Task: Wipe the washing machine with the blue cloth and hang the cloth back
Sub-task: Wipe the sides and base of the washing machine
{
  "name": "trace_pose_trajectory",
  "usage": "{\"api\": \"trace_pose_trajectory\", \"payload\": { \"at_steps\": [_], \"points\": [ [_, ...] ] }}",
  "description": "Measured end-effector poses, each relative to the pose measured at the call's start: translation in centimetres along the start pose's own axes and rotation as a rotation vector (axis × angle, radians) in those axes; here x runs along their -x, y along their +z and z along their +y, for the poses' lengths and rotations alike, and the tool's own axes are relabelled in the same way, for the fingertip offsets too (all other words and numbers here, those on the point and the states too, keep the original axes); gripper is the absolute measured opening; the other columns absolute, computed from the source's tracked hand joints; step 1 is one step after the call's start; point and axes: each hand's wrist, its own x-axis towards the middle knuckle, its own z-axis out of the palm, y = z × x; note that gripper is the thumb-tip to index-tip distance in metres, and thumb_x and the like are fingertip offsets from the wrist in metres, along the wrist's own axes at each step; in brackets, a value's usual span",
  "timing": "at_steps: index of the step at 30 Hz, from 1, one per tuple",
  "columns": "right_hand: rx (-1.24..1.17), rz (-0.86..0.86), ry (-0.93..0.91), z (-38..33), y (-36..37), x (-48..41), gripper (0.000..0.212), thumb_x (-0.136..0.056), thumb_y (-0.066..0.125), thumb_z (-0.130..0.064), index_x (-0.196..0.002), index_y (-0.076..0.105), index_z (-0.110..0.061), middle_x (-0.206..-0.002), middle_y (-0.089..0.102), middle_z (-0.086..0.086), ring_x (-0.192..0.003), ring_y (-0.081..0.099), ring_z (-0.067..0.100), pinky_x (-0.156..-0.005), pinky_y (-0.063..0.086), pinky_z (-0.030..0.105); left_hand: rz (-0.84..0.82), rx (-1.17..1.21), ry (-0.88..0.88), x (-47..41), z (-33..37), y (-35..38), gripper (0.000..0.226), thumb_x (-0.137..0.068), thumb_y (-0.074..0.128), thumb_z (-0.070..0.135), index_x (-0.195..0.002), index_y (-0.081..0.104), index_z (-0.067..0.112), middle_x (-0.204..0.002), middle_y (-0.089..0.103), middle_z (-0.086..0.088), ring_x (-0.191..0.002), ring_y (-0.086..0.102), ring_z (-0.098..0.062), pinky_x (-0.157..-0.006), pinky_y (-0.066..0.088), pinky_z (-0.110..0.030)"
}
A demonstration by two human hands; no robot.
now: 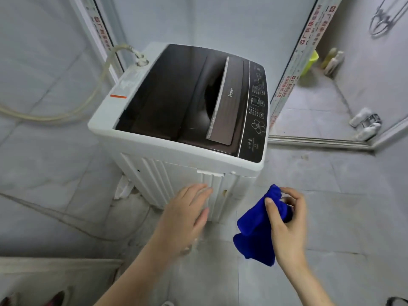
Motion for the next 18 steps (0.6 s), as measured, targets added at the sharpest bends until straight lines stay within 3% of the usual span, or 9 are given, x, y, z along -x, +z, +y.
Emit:
{"api": "trace_pose_trajectory", "payload": {
  "at_steps": [4,7,12,15,18],
  "points": [
    [0.0,0.084,-0.244,3.9,3.2,-4.2,0.024,-0.084,0.069,-0.03,-0.099,0.056,-0.042,-0.104,0.06,-0.009,-0.098,0.058,0.006,-0.085,0.045,0.022,0.204,-0.093,0.072,-2.9,-3.4,6.1,0.043,-0.093,0.056,0.021,-0.135,0.057,0.01,-0.138,0.055,-0.008,-0.128,0.052,-0.024,-0.102,0.048,-0.045],
    [0.053,0.188,-0.532,7.3,6.8,-7.3,0.025,-0.084,0.069,-0.026,-0.104,0.06,-0.037,-0.102,0.054,-0.005,-0.099,0.054,0.001,-0.087,0.039,0.009,0.437,-0.208,0.12,-4.7,-7.3,9.4,0.051,-0.094,0.054,0.029,-0.143,0.047,0.016,-0.146,0.044,-0.005,-0.138,0.041,-0.023,-0.115,0.034,-0.048],
    [0.07,0.568,-0.969,12.2,11.9,-11.5,0.025,-0.086,0.07,-0.023,-0.106,0.068,-0.007,-0.107,0.039,-0.015,-0.087,0.047,0.02,-0.086,0.04,0.026,0.708,-0.347,0.259,-7.7,-12.2,12.3,0.062,-0.094,0.049,0.034,-0.152,0.033,0.023,-0.161,0.025,0.005,-0.15,0.021,-0.019,-0.122,0.013,-0.049],
    [0.037,0.708,-1.115,13.0,12.8,-12.8,0.025,-0.09,0.068,-0.027,-0.109,0.069,-0.01,-0.105,0.04,-0.014,-0.086,0.048,0.024,-0.081,0.045,0.037,0.816,-0.37,0.313,-8.7,-13.0,13.1,0.059,-0.094,0.046,0.037,-0.151,0.036,0.022,-0.159,0.03,0.003,-0.149,0.024,-0.02,-0.122,0.01,-0.049],
    [0.061,0.718,-1.201,13.3,12.7,-13.2,0.025,-0.089,0.069,-0.024,-0.111,0.07,-0.012,-0.1,0.044,0.0,-0.085,0.05,0.028,-0.084,0.047,0.044,0.877,-0.377,0.348,-8.9,-12.8,13.0,0.057,-0.093,0.048,0.035,-0.147,0.046,0.018,-0.155,0.04,-0.003,-0.145,0.033,-0.024,-0.12,0.015,-0.053]
  ]
}}
